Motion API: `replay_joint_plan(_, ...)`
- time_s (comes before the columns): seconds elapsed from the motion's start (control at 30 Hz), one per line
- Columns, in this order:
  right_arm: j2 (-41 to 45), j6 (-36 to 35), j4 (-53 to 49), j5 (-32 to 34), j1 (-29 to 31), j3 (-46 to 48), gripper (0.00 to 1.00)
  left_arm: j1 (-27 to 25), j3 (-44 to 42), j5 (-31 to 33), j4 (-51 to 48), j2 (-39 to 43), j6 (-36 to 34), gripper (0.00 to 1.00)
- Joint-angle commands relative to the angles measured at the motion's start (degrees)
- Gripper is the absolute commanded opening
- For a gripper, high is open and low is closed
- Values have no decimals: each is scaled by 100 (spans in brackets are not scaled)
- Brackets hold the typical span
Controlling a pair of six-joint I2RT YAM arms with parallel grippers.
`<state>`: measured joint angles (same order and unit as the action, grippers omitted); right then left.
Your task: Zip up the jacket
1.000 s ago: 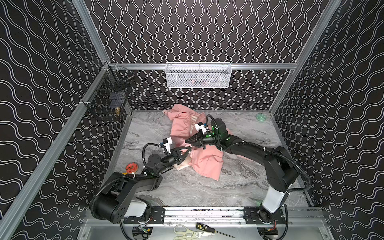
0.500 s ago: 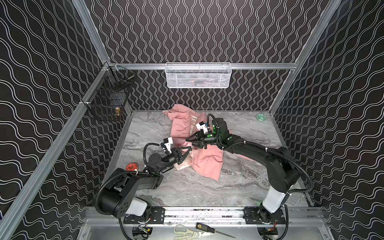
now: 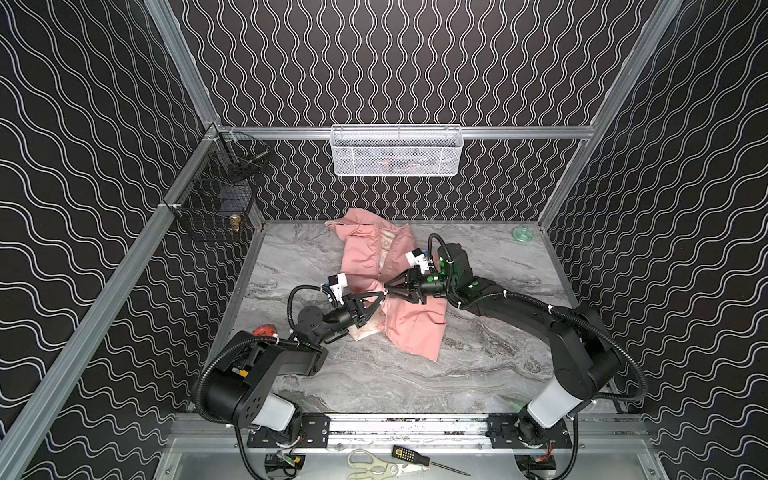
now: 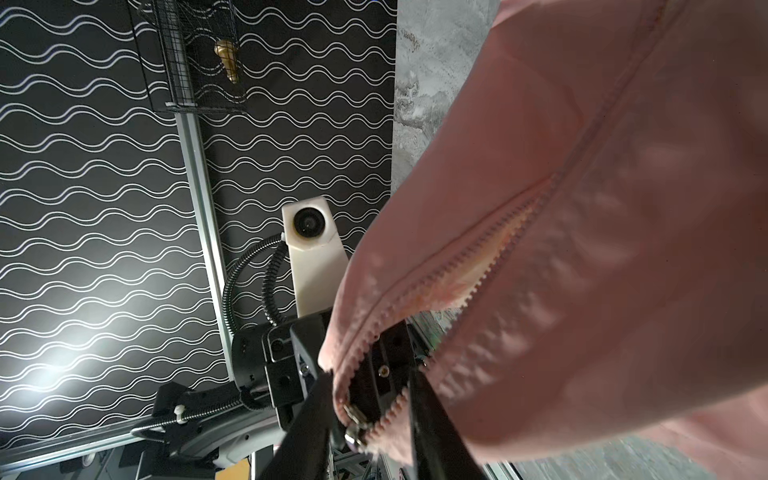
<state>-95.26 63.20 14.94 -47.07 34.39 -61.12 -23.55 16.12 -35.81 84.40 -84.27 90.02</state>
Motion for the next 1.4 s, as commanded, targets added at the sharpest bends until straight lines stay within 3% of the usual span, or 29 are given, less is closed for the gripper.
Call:
replay_joint_plan(0.0, 69, 0, 349, -20, 30, 21, 27, 17, 40, -124, 419, 3, 138, 9)
replay_joint_plan(0.37, 104, 136, 659, -23, 118, 152, 16, 26, 39, -189, 419, 23, 210, 9)
replay_joint_plan(0.57, 113, 200, 723, 5, 138, 197, 19, 28, 58, -193, 419, 33, 227, 9)
replay_joint_plan(1.03, 111, 440, 1119, -13, 171, 302, 11, 40, 102, -167, 428, -1, 282, 10)
replay_joint_plan(1.37, 68, 841, 1713, -4, 165, 536, 32, 42, 117, -205, 428, -37, 312, 13)
